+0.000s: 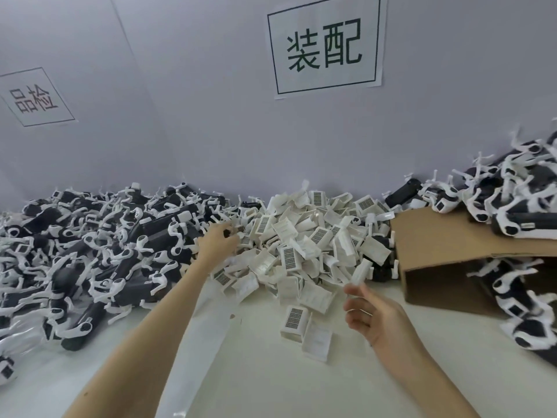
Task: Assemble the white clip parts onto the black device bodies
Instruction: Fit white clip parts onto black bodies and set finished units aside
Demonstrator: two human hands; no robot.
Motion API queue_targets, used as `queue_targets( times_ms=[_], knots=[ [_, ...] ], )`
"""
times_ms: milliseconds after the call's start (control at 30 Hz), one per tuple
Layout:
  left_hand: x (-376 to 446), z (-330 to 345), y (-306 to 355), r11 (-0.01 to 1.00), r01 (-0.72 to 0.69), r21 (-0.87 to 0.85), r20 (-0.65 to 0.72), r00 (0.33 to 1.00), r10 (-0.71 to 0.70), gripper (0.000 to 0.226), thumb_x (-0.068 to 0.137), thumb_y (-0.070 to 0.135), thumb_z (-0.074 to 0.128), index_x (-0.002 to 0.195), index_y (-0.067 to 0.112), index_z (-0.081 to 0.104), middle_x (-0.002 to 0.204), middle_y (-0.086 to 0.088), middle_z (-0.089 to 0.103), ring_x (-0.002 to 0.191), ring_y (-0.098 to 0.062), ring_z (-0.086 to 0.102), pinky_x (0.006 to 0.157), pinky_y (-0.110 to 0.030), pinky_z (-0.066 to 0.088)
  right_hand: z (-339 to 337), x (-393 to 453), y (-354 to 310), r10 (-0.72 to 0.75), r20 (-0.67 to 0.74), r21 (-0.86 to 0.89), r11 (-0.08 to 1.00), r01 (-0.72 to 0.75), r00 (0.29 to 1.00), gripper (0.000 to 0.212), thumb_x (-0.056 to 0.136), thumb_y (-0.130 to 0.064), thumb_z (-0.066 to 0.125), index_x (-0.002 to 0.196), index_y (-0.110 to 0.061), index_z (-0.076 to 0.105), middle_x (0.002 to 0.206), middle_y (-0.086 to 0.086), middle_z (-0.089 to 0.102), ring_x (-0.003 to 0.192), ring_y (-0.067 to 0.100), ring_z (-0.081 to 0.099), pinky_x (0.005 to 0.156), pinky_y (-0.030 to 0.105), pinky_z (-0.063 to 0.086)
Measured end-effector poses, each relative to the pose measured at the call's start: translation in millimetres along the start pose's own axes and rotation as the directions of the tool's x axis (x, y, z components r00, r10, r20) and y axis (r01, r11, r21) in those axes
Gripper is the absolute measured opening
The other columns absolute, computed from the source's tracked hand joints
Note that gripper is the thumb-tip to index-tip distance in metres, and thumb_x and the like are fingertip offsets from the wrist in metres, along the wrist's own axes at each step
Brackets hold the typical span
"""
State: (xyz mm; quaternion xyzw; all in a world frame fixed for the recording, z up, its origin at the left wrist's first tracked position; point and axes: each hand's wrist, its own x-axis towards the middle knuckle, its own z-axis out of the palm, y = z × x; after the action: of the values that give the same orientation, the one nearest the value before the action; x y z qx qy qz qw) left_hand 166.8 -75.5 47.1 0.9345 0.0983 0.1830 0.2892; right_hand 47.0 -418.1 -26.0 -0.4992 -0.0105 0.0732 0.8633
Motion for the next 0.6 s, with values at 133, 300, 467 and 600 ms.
queue_targets(
  times_ms=[133,300,467,600],
  knots=[
    [-26,-7,16,0.967,-0.228,-0.115,-0.388,0.906,0.167,0.032,0.099,0.029,0.074,0.129,0.017,0.075,0.129,-0.002,0.068,0.095,-0.016,0.065,0.114,-0.053,0.039,0,1,1,0.013,-0.009,0.016,1.0,-0.013,1.0,0.037,0.101,-0.03,0.059,0.112,0.003,0.073,0.08,0.014,0.068,0.061,0.019,0.064,0.058,0.025,0.054],
    [-89,-7,58,0.792,-0.416,-0.446,-0.397,0.886,0.242,0.017,0.093,0.023,0.082,0.109,0.03,0.081,0.113,0.009,0.071,0.1,-0.019,0.065,0.092,-0.041,0.057,2,-1,-2,0.012,0.004,0.023,1.0,-0.012,1.0,0.045,0.093,-0.037,0.065,0.115,0.001,0.073,0.089,0.017,0.071,0.068,0.022,0.068,0.058,0.026,0.056],
    [-161,31,93,0.504,-0.247,-0.827,-0.14,0.96,0.242,0.022,0.093,0.014,0.081,0.103,0.034,0.082,0.114,0.007,0.076,0.105,-0.007,0.07,0.084,-0.02,0.056,5,-6,-10,-0.023,0.08,0.057,0.998,0.018,0.997,0.059,0.088,-0.054,0.071,0.133,-0.016,0.068,0.126,0.015,0.073,0.115,0.036,0.072,0.084,0.039,0.062],
    [-193,65,106,0.45,-0.148,-0.881,-0.038,0.969,0.244,0.015,0.096,0.014,0.078,0.104,0.026,0.078,0.111,-0.003,0.075,0.111,-0.026,0.071,0.088,-0.029,0.058,-5,-14,-16,-0.076,0.091,-0.058,0.995,0.081,0.993,0.054,0.091,-0.049,0.077,0.12,-0.003,0.074,0.129,0.013,0.072,0.121,0.031,0.069,0.098,0.043,0.058]
  ],
)
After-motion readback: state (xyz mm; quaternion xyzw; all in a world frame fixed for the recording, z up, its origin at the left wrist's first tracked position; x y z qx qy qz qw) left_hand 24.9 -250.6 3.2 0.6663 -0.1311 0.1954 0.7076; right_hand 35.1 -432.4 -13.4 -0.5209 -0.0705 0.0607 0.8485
